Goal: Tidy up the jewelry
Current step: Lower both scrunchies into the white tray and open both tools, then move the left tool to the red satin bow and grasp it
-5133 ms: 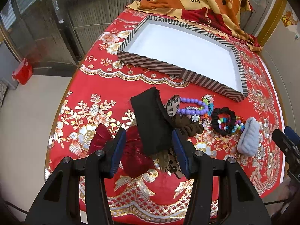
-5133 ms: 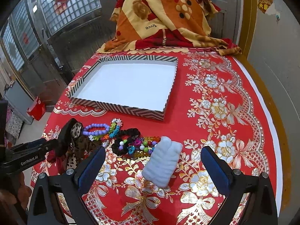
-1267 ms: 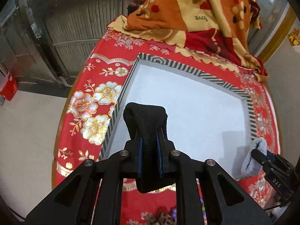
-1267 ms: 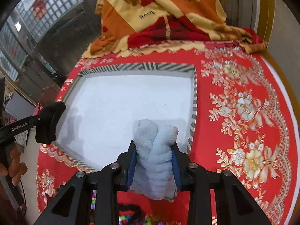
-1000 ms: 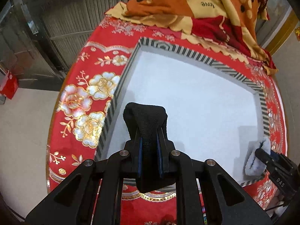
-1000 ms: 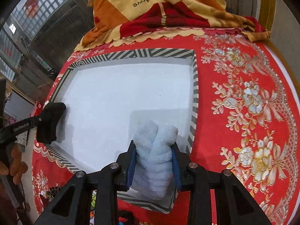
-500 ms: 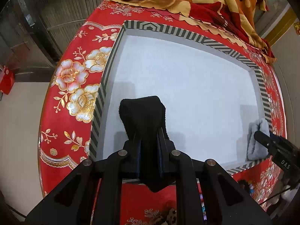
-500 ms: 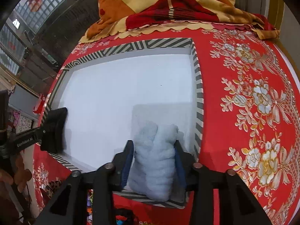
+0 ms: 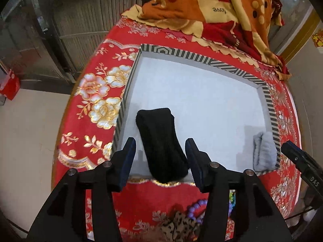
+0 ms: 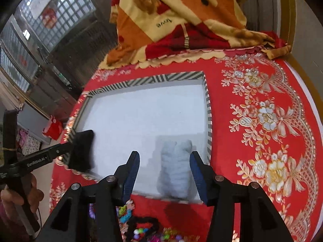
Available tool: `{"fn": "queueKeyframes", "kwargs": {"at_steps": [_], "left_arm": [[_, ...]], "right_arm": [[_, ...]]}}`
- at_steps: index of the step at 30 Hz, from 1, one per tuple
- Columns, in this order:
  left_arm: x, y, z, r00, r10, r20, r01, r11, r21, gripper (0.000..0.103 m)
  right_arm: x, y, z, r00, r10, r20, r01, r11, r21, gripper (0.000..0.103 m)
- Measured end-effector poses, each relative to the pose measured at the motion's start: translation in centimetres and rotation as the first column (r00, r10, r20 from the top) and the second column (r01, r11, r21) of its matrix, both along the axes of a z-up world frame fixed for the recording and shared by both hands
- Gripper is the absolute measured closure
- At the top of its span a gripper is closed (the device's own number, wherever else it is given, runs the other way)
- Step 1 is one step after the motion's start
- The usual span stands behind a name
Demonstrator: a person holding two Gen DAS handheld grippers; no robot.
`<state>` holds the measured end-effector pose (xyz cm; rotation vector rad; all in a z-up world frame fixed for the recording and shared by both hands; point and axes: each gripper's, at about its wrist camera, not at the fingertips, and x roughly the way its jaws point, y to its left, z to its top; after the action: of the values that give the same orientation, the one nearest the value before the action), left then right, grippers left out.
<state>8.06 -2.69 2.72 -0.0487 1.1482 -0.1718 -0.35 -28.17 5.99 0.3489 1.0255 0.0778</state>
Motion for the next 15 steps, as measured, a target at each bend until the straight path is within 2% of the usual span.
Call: {"fn": "queueKeyframes", "kwargs": {"at_steps": [5, 15], "left_arm": [[-2.6, 0.3, 1.6, 0.999, 0.016, 0.042, -0.016, 1.0, 0.013, 0.053], [-8.1, 0.5, 3.2, 0.996, 0.049, 0.075, -0.051, 0.998, 0.021, 0.053]], "right_arm": [[-2.6, 0.7, 0.9, 1.0, 0.016, 0.004, -0.016, 1.0, 0.003, 0.053], [-7.3, 2.0, 0.9, 0.998, 0.065, -0.01, -0.065, 0.998, -0.004, 0.053]]}}
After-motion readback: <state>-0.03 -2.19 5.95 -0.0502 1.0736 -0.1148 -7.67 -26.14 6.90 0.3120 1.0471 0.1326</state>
